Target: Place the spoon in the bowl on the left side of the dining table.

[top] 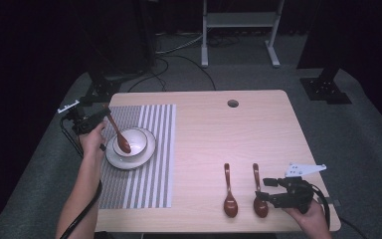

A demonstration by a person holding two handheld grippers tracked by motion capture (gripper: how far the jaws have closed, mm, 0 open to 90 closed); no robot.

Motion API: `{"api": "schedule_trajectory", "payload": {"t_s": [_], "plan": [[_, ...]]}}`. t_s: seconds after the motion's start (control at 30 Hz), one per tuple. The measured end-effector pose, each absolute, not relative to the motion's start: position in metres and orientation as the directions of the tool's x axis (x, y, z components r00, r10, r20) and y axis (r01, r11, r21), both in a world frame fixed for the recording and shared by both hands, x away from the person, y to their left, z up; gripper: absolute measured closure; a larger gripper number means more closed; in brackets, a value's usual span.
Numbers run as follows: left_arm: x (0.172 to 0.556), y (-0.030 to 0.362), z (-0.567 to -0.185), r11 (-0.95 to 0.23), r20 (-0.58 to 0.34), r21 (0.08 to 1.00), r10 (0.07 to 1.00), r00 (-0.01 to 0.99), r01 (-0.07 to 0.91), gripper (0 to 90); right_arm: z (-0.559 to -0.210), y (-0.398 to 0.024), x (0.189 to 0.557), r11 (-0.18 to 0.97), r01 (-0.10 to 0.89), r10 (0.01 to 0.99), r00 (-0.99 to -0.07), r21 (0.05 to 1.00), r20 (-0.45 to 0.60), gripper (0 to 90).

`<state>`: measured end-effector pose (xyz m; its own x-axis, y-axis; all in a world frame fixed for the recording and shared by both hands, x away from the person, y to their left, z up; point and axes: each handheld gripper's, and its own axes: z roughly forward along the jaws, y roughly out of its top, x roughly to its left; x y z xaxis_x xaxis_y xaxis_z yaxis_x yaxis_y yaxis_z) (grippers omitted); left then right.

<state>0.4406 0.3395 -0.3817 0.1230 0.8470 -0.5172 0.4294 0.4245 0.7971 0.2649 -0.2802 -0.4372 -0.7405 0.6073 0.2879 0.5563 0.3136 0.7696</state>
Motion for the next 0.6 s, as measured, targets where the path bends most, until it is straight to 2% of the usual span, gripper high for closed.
{"api": "schedule_trajectory", "payload": {"t_s": [0.6], "plan": [[0.439, 0.347, -0.399, 0.448, -0.543, 0.775, 0.833, 0.106, 0.447, 82.1, -0.438, -0.279, 0.265, 0.317, 0.557, 0.605, -0.742, 0.768, 0.288, 33.0]]}}
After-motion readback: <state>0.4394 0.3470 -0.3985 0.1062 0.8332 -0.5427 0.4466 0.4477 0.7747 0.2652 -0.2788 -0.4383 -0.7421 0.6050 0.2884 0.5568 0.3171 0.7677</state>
